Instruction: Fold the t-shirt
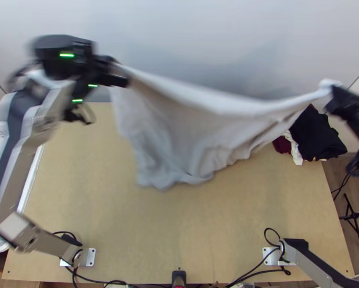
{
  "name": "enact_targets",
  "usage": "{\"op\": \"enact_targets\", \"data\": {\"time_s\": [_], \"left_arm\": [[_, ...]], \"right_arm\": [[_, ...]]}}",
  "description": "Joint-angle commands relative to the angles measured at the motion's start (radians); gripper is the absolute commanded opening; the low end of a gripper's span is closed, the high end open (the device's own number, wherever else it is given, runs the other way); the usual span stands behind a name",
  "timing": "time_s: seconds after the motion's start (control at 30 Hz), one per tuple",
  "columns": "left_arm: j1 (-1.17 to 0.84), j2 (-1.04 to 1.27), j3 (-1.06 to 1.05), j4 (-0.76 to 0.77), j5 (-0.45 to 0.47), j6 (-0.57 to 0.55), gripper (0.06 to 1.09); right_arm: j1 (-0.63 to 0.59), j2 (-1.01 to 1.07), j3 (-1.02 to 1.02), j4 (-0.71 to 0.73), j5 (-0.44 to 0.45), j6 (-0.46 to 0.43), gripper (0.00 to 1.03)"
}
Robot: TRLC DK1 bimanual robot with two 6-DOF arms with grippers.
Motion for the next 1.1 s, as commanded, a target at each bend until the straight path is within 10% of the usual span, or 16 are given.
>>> {"op": "enact_targets", "data": {"time_s": [0.0, 0.63, 1.07], "left_arm": [[0.117, -0.191, 0.000, -0.006, -0.029, -0.034, 0.09], [0.120, -0.573, -0.031, -0.033, -0.025, -0.045, 0.09], [0.239, -0.688, -0.021, 0.086, -0.017, 0.004, 0.09]], "right_arm": [[-0.133, 0.116, 0.224, -0.015, 0.116, 0.061, 0.03], [0.268, 0.030, 0.621, -0.225, 0.153, 0.089, 0.03], [0.209, -0.056, 0.717, -0.078, 0.222, 0.129, 0.03]]}}
